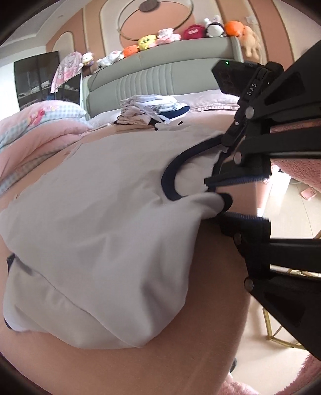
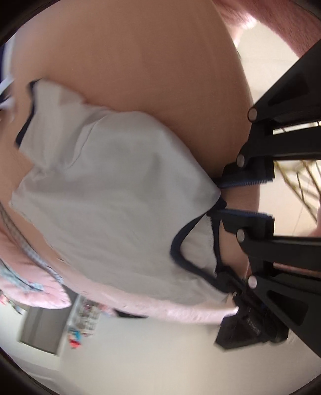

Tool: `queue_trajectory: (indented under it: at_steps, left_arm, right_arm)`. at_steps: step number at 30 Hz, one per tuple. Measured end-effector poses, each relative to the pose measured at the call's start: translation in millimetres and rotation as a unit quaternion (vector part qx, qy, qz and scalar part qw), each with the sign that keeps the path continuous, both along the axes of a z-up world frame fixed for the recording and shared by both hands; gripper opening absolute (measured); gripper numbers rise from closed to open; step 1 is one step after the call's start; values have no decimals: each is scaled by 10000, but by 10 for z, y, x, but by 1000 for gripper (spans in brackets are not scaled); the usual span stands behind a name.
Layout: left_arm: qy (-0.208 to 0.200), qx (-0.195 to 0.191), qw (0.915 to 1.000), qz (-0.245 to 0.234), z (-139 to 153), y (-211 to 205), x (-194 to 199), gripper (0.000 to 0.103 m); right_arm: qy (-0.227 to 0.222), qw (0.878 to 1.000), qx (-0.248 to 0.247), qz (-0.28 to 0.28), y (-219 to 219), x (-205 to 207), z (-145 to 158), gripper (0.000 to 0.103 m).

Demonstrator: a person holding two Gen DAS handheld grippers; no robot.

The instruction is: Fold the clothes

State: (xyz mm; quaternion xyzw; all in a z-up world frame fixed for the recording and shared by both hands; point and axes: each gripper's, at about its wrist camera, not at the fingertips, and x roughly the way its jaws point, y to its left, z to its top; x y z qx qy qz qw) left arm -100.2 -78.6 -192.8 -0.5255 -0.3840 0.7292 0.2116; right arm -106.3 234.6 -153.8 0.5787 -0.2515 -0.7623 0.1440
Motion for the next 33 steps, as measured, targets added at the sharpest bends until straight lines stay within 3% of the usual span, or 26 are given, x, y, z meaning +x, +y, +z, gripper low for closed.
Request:
queue_trajectory:
  at_steps: [3,4,5,7,9,13,15,18,19,20,21,23,26,28,30,33]
  left_arm:
    - [-64,418,9988,232,-54,-112,19,41]
    - [-133,591,9975,350,-92,-153,21,41]
    - [-178,714,9961,483,-123,-206,32,41]
    - [-118,750,9944,734,-128,-286,68,41]
    - [-48,752,9933,880,-120,-313,77,41]
    - [-16,802,9915,1028,-172,-329,35,41]
    - [117,638,9924,1043,-125,-268,6,41]
    - [348,312,9946,922,-53,-203,-16,39]
    - [416,226,9951,873,-32,-180,-22,25]
    - [471,165,9954,820,-15,-155,-28,19]
    - [526,105,9956,766,2,-130,-34,17]
    - [524,65,9960,722,-12,-116,-46,17]
    - [216,313,9952,899,-163,-171,-71,17]
    - [187,423,9944,955,-210,-202,-90,16]
    - [356,-24,9964,764,-112,-154,-115,4]
    - [494,-238,9966,611,14,-130,-68,4]
  right_arm:
    - [133,9940,1007,401,-154,7,108,26]
    - [144,9939,999,436,-146,17,122,26]
    - [168,9962,795,316,-85,30,134,26]
    - [175,9992,369,-4,63,43,127,37]
    - [152,9989,18,-446,241,40,75,53]
    - [-64,9902,-703,-1208,556,6,-144,54]
    - [-97,9888,-852,-1219,574,-50,-254,54]
    - [179,9943,-439,-959,476,-141,-255,55]
    - [265,9955,-271,-866,444,-166,-227,53]
    - [296,9974,-130,-651,340,-201,-182,39]
    - [278,9985,-55,-474,218,-223,-141,24]
    - [261,9992,44,-296,84,-229,-123,16]
    - [399,9982,138,-432,115,-173,-159,14]
    - [375,9979,-51,-531,211,-172,-229,10]
    - [294,9976,-234,-582,315,-162,-253,6]
    - [356,9979,-112,-534,390,-66,-153,5]
